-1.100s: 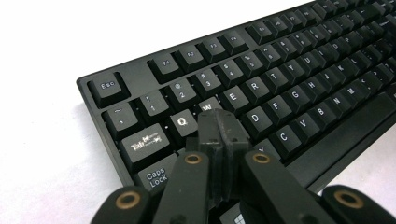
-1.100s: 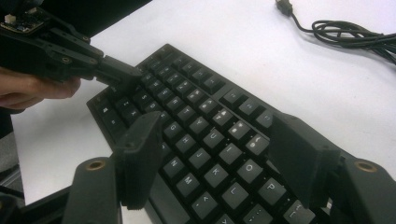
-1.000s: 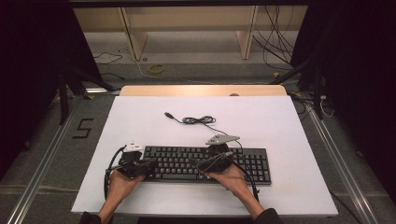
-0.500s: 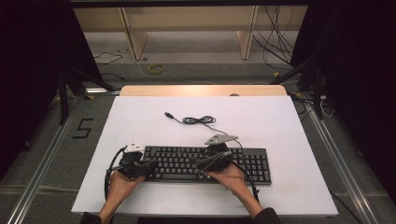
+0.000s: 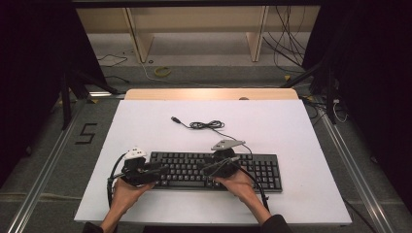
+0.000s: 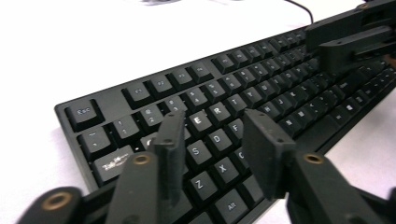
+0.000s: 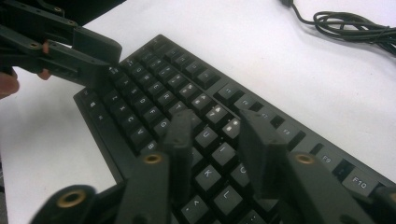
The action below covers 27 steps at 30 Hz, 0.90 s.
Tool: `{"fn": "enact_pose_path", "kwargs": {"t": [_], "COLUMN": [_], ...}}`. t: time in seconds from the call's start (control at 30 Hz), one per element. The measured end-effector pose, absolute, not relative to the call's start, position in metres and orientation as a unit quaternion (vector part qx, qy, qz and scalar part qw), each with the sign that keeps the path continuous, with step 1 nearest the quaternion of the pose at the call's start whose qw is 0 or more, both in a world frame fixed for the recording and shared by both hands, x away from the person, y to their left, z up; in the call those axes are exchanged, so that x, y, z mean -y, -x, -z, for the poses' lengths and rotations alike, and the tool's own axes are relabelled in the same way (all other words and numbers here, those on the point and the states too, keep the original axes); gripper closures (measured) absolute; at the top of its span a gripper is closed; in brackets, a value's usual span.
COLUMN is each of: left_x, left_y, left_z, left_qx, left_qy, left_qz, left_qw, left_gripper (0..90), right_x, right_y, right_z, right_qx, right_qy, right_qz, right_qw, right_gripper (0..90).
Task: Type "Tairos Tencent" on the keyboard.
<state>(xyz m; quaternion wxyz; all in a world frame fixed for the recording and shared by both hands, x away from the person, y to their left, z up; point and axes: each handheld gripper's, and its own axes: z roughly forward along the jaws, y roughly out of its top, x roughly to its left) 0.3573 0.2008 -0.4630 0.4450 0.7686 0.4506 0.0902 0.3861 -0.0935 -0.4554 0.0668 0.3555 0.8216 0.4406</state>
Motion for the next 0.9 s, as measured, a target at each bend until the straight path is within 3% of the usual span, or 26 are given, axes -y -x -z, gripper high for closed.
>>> {"fn": "enact_pose_path", "kwargs": {"t": [0.23,0.47,0.9], "left_x": [-0.202,-0.205,-0.207], "left_y": [-0.355,-0.354,-0.351], "left_z": [0.460,0.459,0.458], "left_qx": [-0.451,-0.455,-0.455], "left_qy": [-0.757,-0.750,-0.742], "left_qz": [-0.087,-0.084,-0.083], "left_qw": [0.464,0.473,0.486], "left_gripper": [44.2,37.9,33.0], "right_x": [0.087,0.081,0.076], "right_y": [-0.388,-0.392,-0.396], "right_z": [0.456,0.458,0.462], "right_qx": [-0.827,-0.834,-0.842], "right_qy": [-0.354,-0.349,-0.351], "right_qz": [-0.432,-0.422,-0.404], "right_qw": [0.065,0.066,0.063], "right_gripper": [79.8,88.7,90.0]}}
